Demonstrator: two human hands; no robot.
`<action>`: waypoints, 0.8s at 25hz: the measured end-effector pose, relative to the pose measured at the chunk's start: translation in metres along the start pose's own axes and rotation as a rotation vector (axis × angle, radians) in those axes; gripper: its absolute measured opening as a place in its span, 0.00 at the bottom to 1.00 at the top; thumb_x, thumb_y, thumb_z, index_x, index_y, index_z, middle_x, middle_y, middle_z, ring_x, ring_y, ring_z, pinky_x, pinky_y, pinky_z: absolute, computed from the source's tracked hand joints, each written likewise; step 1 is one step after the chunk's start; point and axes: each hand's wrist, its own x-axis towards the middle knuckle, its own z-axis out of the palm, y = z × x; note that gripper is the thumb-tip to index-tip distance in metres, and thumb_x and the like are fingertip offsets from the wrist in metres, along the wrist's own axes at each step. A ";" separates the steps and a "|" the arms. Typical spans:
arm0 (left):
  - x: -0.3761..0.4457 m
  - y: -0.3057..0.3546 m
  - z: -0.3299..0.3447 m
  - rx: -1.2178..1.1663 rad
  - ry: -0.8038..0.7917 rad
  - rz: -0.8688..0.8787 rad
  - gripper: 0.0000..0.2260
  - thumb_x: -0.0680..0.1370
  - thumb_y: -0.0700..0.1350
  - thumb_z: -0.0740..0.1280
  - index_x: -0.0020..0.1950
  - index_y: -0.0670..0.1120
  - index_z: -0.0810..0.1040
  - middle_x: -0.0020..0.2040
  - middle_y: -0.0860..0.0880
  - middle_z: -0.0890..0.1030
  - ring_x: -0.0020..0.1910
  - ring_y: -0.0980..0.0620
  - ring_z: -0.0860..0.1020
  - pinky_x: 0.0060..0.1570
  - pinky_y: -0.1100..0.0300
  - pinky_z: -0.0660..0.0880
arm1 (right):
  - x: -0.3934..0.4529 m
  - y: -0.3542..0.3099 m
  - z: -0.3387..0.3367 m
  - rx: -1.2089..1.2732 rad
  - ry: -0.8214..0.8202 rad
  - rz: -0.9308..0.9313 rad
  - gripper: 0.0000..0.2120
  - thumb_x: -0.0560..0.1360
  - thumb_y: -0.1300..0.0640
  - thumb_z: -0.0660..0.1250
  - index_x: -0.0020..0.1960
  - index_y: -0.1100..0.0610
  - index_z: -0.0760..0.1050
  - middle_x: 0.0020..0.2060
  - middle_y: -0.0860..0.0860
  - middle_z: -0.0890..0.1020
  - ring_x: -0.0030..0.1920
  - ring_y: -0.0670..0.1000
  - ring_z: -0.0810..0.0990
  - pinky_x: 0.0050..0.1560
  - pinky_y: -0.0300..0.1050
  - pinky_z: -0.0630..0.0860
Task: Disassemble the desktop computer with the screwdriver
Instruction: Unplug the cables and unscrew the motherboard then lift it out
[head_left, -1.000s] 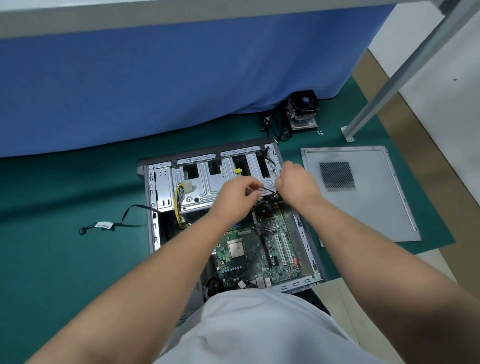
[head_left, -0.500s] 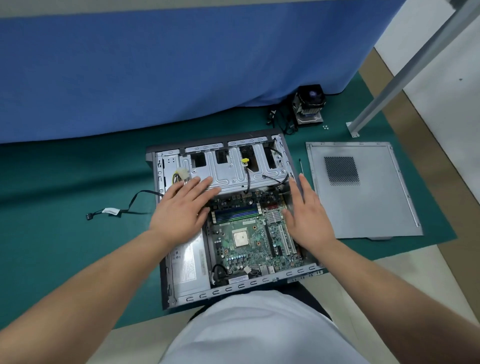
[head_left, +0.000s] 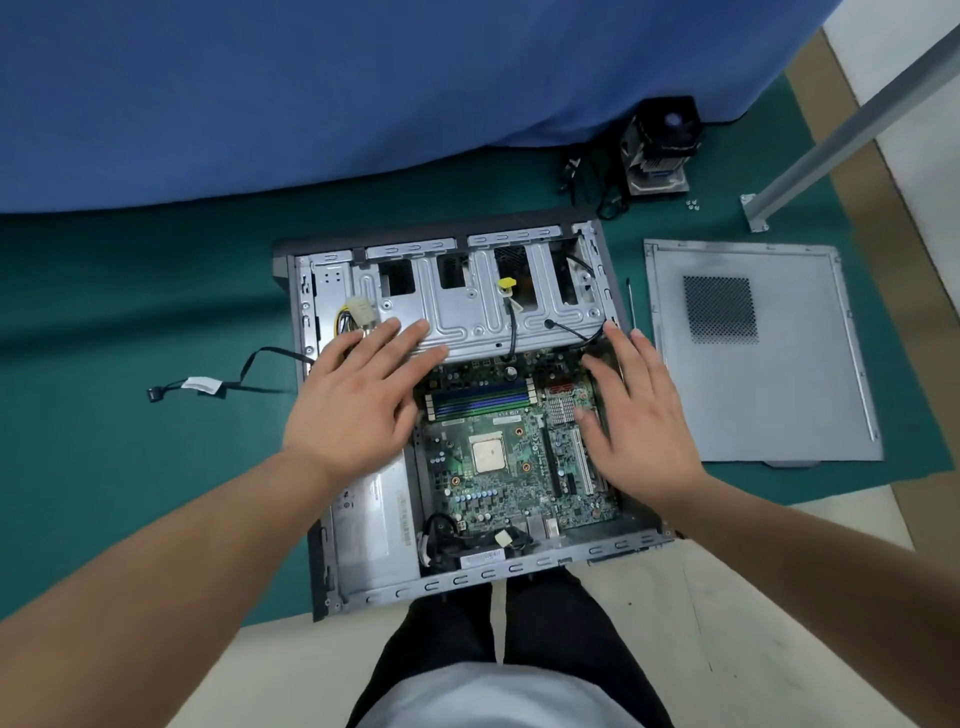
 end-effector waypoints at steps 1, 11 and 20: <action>0.001 0.000 0.001 0.002 0.005 -0.002 0.25 0.81 0.52 0.55 0.80 0.60 0.65 0.81 0.54 0.65 0.80 0.50 0.63 0.77 0.46 0.57 | 0.000 0.002 0.000 0.022 0.001 -0.001 0.26 0.82 0.46 0.61 0.76 0.56 0.67 0.83 0.52 0.52 0.83 0.56 0.46 0.80 0.61 0.55; 0.029 0.024 -0.009 -0.091 0.044 -0.114 0.19 0.86 0.59 0.50 0.66 0.56 0.77 0.66 0.54 0.76 0.69 0.48 0.73 0.67 0.49 0.63 | 0.000 0.005 -0.005 0.099 -0.010 0.009 0.21 0.81 0.49 0.64 0.72 0.53 0.73 0.83 0.49 0.50 0.83 0.52 0.43 0.80 0.56 0.48; 0.081 0.056 0.017 -0.003 0.021 -0.422 0.23 0.85 0.61 0.45 0.80 0.62 0.61 0.83 0.51 0.58 0.83 0.48 0.53 0.78 0.50 0.46 | 0.021 0.033 -0.017 0.655 0.052 0.105 0.11 0.82 0.44 0.60 0.62 0.44 0.73 0.70 0.37 0.70 0.72 0.39 0.66 0.73 0.45 0.66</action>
